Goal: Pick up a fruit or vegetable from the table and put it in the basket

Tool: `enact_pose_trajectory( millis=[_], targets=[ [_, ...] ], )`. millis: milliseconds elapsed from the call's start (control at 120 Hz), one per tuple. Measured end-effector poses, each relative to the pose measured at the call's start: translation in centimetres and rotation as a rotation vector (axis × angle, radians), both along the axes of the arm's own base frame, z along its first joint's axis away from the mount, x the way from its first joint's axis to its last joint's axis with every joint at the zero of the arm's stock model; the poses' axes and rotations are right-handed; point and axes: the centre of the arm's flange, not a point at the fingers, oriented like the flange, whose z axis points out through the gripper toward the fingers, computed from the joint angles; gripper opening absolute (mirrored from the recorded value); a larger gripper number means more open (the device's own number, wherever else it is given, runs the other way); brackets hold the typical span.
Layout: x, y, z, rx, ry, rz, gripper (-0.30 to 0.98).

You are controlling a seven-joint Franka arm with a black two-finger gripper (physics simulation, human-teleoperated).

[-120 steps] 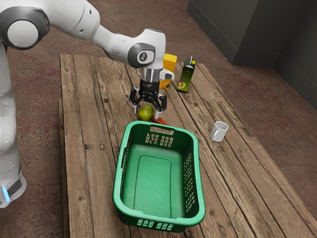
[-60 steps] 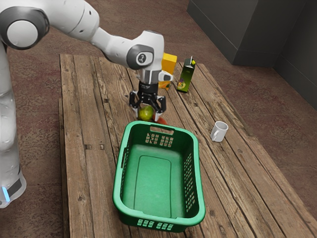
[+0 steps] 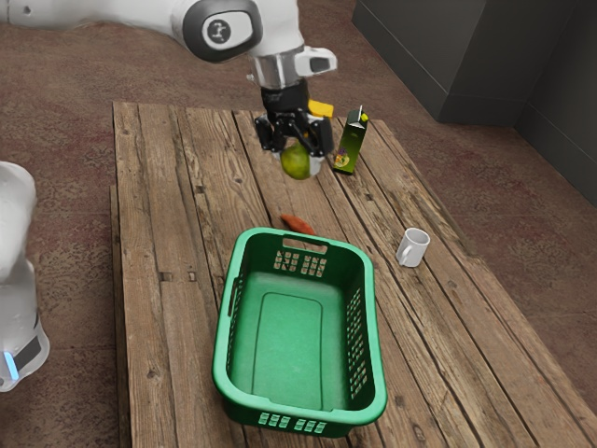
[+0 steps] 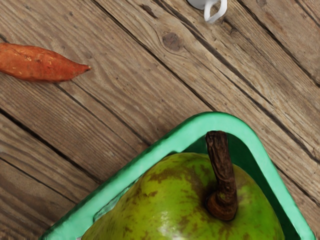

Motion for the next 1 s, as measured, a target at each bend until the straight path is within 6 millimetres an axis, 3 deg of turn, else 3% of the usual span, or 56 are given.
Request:
enact_pose_trajectory(
  millis=[108, 225, 358, 517, 550, 683, 883, 917, 942, 1000],
  targets=[
    [-2.6, -6.6, 0.7, 0.007, 0.023, -0.055, 0.3],
    [-3.8, -10.7, 0.1, -0.025, 0.074, -0.064, 0.3],
    [-4.5, -12.9, -0.2, -0.055, 0.118, -0.042, 0.3],
    [-4.6, -14.2, -0.7, -0.082, 0.161, -0.001, 0.31],
    [-4.7, -14.5, -0.8, -0.087, 0.167, 0.005, 0.39],
    [-4.7, -14.5, -0.8, -0.102, 0.181, 0.039, 0.57],
    [-4.2, -13.5, -0.8, -0.122, 0.198, 0.097, 0.66],
    [-2.6, -11.1, -1.7, -0.149, 0.227, 0.152, 0.66],
    [-0.3, -9.0, -1.9, -0.191, 0.247, 0.206, 0.67],
    [4.7, -6.5, 2.2, -0.204, 0.206, 0.327, 0.67]
  ],
)
